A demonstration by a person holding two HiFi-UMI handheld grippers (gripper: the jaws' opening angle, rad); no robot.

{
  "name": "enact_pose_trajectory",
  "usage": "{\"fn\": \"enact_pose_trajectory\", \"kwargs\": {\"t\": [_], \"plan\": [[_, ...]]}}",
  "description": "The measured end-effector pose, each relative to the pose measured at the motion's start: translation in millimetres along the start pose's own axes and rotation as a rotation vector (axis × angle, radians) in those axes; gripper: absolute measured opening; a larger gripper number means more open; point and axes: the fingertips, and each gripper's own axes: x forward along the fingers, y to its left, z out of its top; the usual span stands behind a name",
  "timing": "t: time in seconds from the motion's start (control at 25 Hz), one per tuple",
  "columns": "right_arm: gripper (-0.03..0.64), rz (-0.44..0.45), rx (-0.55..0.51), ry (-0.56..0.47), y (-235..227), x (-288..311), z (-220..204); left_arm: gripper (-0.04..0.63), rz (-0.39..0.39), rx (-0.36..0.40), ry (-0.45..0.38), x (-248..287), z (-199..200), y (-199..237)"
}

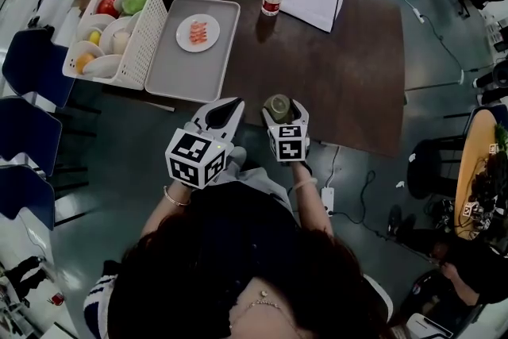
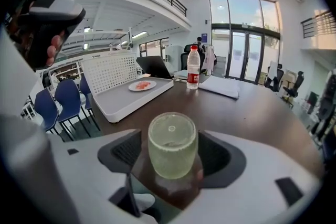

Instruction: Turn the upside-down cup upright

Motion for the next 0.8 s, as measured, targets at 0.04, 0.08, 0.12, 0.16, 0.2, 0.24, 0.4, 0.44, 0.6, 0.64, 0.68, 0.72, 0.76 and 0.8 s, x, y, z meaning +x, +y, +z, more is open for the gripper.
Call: {"fn": "enact_pose_trajectory", "kwargs": {"t": [0.04, 0.08, 0.12, 0.16, 0.2, 0.24, 0.4, 0.44, 0.6, 0.64, 0.68, 0.72, 0.76, 0.8], "plan": [[0.325, 0.003, 0.002, 0.011, 0, 1, -3, 0.000, 0.002, 0.000, 0.001, -1, 0, 1], [0.324, 0.005, 0.002, 0.019, 1, 2, -5, 0.000, 0.003, -0.001, 0.001, -1, 0, 1], [0.324, 0.005, 0.000, 0.024, 1, 3, -7, 0.000, 0.005, -0.001, 0.001, -2, 0, 1], [0.324, 0.001, -0.003, 0.027, 0, 4, -7, 0.000, 0.006, -0.001, 0.002, -2, 0, 1], [0.324, -0.006, -0.005, 0.030, -1, 4, -7, 0.000, 0.008, -0.001, 0.003, -3, 0, 2], [0.324, -0.015, -0.004, 0.032, -3, 5, -7, 0.000, 0.009, -0.001, 0.004, -3, -1, 3], [0.320, -0.033, 0.009, 0.047, -8, 10, -10, 0.000, 0.017, -0.003, 0.010, -6, -3, 5], [0.318, -0.034, 0.010, 0.050, -8, 10, -10, 0.000, 0.019, -0.004, 0.010, -7, -4, 6], [0.316, -0.034, 0.017, 0.056, -7, 13, -11, 0.000, 0.025, -0.006, 0.007, -8, -5, 10], [0.316, -0.034, 0.020, 0.056, -7, 12, -11, 0.000, 0.025, -0.006, 0.006, -9, -5, 10], [0.314, -0.033, 0.024, 0.054, -7, 11, -10, 0.000, 0.025, -0.006, 0.005, -9, -4, 10], [0.314, -0.033, 0.028, 0.050, -6, 10, -9, 0.000, 0.025, -0.006, 0.003, -9, -4, 10], [0.314, -0.032, 0.032, 0.044, -6, 8, -8, 0.000, 0.024, -0.006, 0.002, -9, -4, 10], [0.314, -0.031, 0.037, 0.037, -5, 6, -5, 0.000, 0.024, -0.007, 0.000, -9, -3, 9]]}}
